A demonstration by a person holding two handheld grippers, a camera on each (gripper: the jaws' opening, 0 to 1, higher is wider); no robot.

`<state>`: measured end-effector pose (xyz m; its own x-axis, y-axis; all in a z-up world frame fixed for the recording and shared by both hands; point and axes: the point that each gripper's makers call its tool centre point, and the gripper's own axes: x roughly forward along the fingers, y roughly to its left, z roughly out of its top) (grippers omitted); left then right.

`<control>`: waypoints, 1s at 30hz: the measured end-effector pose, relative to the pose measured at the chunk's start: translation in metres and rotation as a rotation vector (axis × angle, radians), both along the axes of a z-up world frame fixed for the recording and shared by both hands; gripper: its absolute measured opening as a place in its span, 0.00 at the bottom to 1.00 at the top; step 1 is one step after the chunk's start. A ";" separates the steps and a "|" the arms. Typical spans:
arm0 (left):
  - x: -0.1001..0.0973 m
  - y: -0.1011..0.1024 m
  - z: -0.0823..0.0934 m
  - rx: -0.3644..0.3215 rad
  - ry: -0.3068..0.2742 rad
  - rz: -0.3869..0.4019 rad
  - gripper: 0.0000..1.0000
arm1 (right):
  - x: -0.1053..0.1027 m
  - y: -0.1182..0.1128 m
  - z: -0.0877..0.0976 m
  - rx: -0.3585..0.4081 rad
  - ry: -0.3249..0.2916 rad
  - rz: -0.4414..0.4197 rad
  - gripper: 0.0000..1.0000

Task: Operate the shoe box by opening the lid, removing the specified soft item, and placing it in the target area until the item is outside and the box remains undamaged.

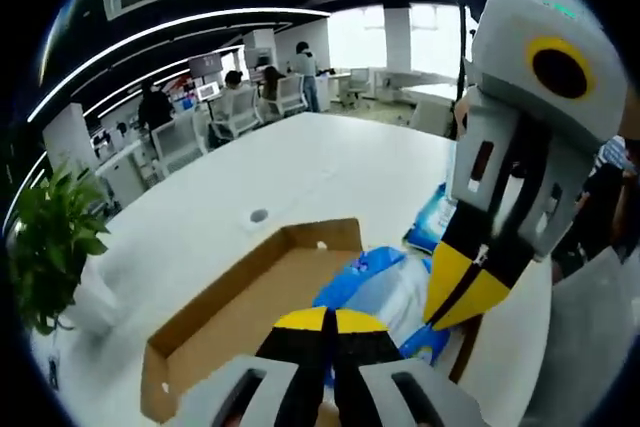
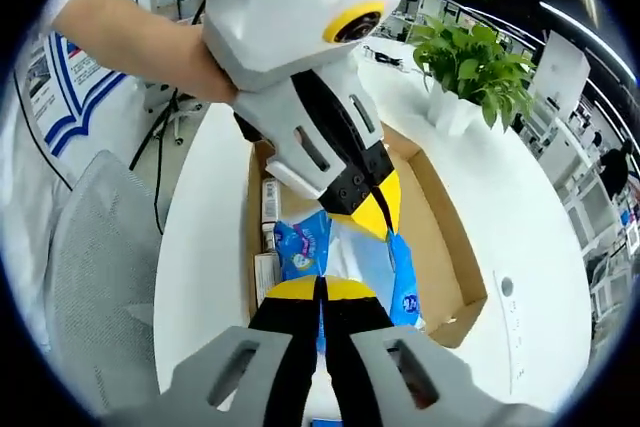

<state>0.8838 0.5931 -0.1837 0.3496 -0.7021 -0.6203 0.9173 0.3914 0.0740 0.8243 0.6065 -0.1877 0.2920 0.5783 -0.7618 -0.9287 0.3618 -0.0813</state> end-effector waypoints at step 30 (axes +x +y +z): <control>-0.047 -0.159 0.035 -0.011 -0.029 -0.087 0.00 | -0.042 -0.162 0.032 -0.022 -0.065 -0.080 0.00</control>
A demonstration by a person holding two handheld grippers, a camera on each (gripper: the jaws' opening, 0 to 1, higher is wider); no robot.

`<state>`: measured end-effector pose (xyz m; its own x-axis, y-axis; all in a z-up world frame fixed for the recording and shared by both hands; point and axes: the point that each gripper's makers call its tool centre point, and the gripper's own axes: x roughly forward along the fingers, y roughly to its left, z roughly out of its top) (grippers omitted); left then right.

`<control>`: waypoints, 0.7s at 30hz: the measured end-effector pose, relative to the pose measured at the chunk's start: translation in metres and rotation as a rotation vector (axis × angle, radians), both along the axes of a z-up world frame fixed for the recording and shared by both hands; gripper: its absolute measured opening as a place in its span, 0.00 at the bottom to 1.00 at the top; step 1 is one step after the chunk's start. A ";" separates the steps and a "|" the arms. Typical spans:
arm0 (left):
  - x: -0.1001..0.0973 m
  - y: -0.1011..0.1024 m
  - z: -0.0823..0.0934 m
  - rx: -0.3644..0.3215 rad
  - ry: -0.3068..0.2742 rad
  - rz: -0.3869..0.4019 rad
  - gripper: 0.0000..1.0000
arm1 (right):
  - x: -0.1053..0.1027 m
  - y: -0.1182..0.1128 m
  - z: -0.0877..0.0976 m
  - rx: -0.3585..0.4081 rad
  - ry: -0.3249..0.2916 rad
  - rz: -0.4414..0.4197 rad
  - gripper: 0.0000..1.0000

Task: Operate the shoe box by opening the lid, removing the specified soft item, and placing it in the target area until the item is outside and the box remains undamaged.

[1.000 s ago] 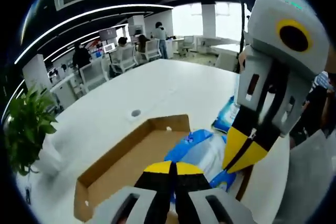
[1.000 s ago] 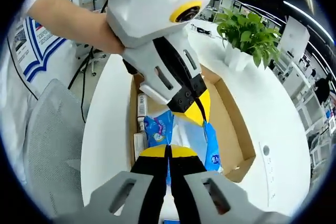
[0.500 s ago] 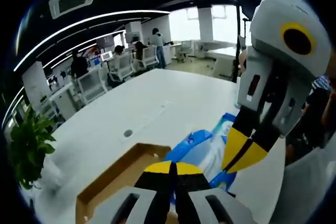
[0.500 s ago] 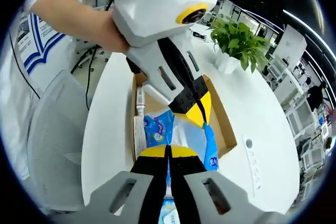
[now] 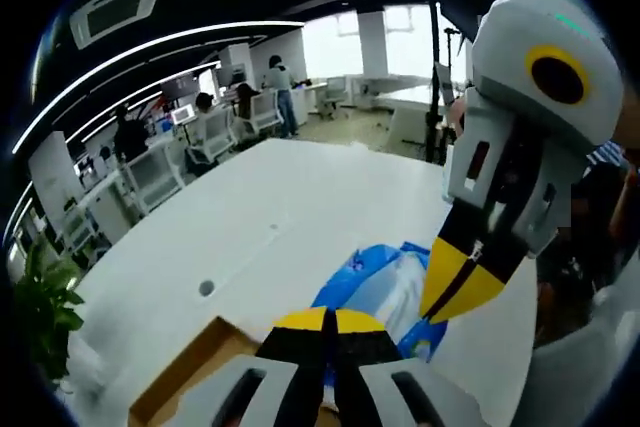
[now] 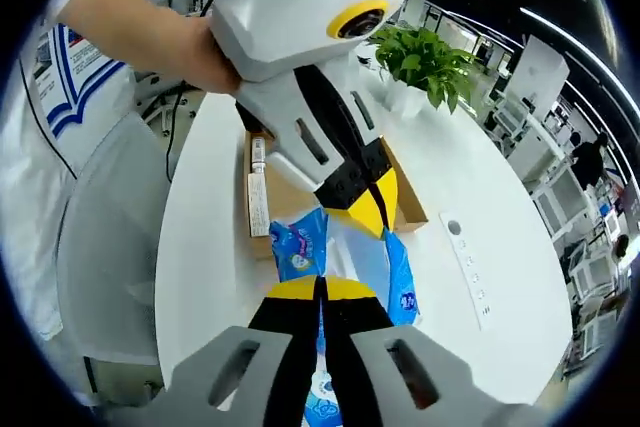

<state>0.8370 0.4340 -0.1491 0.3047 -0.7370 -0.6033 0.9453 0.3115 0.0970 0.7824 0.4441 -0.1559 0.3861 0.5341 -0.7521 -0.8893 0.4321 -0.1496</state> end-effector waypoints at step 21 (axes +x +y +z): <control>-0.024 -0.096 -0.014 0.024 0.018 -0.098 0.00 | -0.028 -0.090 -0.013 0.006 0.014 -0.100 0.00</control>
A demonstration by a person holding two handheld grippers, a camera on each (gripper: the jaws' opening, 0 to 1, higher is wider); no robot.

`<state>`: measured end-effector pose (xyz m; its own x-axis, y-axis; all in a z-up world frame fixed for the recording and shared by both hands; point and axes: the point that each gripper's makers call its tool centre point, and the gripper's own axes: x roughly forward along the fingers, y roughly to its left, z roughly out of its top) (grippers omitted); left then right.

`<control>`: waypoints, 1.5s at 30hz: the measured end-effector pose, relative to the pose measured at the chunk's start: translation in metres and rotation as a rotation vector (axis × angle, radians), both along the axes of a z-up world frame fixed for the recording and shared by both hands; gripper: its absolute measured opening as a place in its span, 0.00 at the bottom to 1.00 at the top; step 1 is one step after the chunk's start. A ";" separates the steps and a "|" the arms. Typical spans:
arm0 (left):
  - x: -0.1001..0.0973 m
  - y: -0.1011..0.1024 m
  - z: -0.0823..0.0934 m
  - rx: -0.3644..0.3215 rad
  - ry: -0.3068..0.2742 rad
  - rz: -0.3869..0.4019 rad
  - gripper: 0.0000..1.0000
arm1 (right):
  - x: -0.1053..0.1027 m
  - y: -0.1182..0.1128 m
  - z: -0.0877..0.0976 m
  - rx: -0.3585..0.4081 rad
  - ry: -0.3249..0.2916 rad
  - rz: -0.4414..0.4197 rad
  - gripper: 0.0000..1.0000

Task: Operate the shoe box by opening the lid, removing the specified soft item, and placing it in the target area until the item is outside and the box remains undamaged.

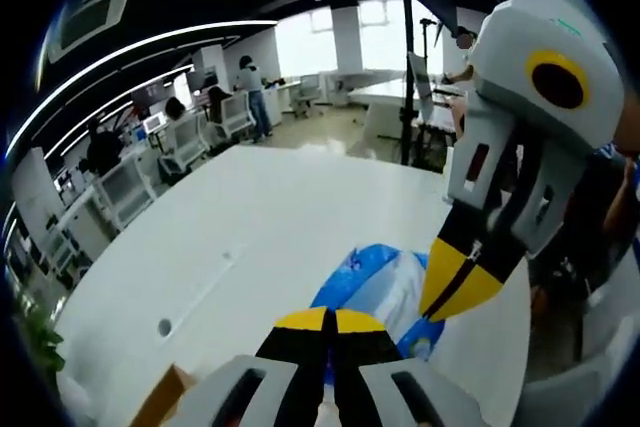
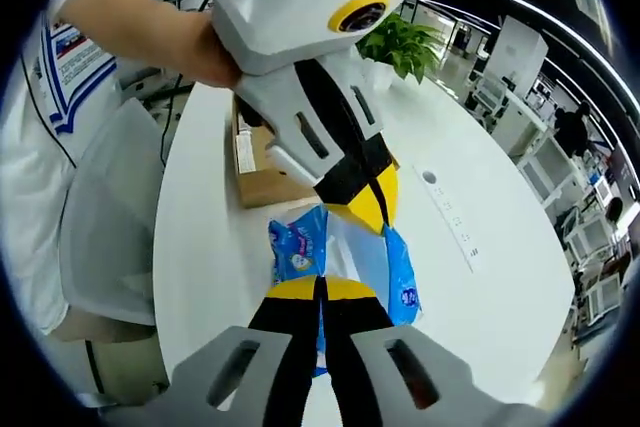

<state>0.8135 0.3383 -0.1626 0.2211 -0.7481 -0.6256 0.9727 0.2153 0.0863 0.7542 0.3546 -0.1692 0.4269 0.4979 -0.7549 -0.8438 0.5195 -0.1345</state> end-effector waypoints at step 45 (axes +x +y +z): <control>-0.057 -0.183 -0.091 0.038 0.132 -0.224 0.00 | -0.050 -0.181 -0.087 -0.003 0.116 -0.275 0.00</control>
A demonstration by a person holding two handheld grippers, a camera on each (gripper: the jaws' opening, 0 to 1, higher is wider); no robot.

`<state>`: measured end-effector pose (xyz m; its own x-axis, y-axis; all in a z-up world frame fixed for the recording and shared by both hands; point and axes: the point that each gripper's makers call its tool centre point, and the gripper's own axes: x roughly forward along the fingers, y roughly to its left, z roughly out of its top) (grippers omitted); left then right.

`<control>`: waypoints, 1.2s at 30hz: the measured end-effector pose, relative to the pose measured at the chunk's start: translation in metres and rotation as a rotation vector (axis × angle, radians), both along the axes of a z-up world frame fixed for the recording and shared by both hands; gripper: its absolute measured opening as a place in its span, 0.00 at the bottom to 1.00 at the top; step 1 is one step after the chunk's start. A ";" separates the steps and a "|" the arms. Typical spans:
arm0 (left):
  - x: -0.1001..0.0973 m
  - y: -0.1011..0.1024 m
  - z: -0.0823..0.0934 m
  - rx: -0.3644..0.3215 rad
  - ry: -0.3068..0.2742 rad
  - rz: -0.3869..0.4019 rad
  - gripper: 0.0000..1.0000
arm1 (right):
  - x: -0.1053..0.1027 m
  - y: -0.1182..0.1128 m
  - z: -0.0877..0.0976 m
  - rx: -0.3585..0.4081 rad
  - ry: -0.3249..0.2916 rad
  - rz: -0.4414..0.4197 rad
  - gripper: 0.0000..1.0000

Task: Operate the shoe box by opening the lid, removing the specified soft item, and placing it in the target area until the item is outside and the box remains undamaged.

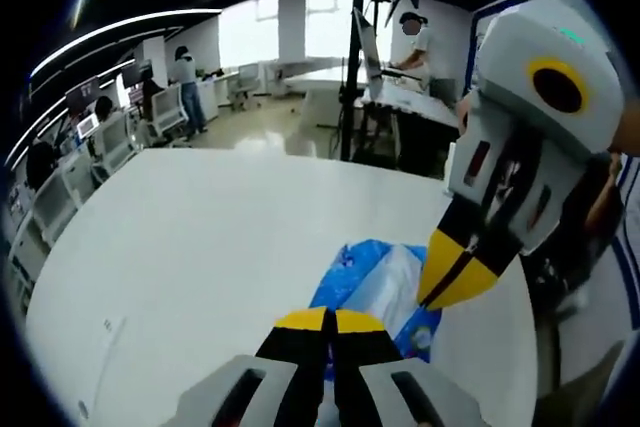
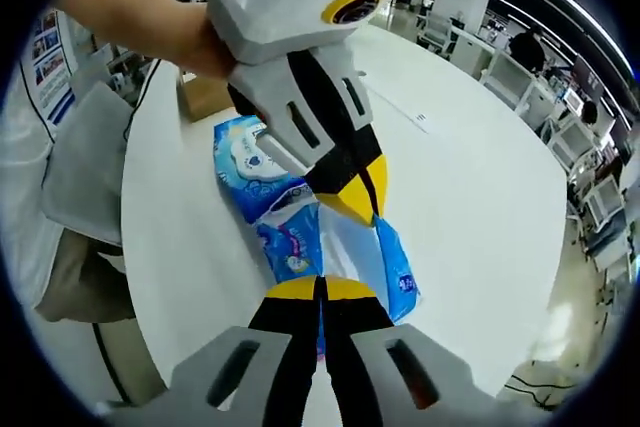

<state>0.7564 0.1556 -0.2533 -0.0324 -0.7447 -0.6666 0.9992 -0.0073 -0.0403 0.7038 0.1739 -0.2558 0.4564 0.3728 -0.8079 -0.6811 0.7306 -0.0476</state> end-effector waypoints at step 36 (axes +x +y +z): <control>0.003 -0.003 -0.037 0.023 0.035 0.025 0.08 | 0.005 -0.009 -0.039 0.011 0.050 -0.045 0.01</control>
